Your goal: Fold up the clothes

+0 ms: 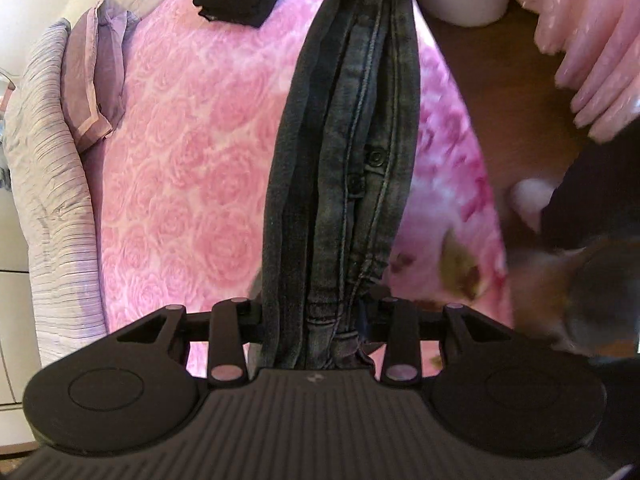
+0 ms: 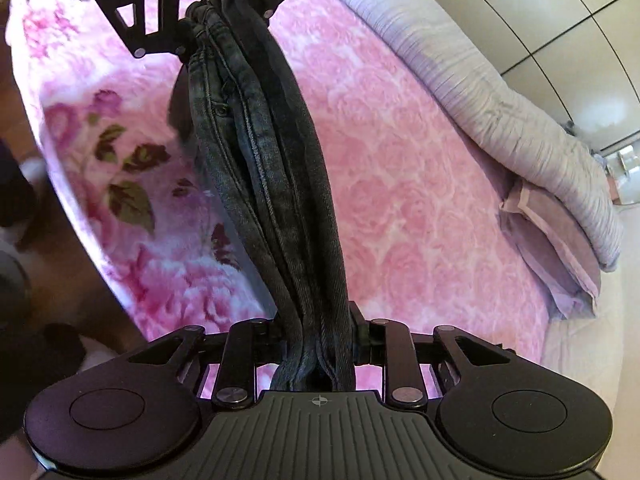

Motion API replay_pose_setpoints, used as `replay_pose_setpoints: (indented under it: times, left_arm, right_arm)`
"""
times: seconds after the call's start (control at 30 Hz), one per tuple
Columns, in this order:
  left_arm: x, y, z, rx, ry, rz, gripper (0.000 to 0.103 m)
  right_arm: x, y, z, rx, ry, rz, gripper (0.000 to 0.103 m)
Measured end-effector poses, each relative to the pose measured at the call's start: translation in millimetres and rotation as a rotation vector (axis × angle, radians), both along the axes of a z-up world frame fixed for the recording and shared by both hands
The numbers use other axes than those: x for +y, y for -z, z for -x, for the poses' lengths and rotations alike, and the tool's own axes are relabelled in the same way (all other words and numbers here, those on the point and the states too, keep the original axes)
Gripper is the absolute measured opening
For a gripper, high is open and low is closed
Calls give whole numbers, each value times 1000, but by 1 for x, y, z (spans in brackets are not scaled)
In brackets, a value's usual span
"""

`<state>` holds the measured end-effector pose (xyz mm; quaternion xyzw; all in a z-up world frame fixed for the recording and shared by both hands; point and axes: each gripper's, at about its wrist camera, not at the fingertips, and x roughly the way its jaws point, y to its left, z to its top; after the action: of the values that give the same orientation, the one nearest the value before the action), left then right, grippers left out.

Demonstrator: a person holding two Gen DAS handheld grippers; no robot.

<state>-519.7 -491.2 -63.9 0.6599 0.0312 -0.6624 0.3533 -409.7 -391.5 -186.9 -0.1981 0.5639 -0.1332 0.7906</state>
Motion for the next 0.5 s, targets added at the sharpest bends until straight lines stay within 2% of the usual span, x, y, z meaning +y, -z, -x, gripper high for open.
replay_pose_setpoints:
  times: [0.1, 0.23, 0.5]
  left_arm:
    - [-6, -20, 21, 6, 21, 1, 34]
    - [-26, -38, 43, 12, 105, 36, 34]
    - [-94, -68, 79, 81, 344, 183, 34]
  right_arm:
    - [-9, -22, 21, -8, 23, -19, 24]
    - [-25, -43, 47, -5, 97, -15, 24]
    - [-71, -97, 109, 15, 346, 100, 25]
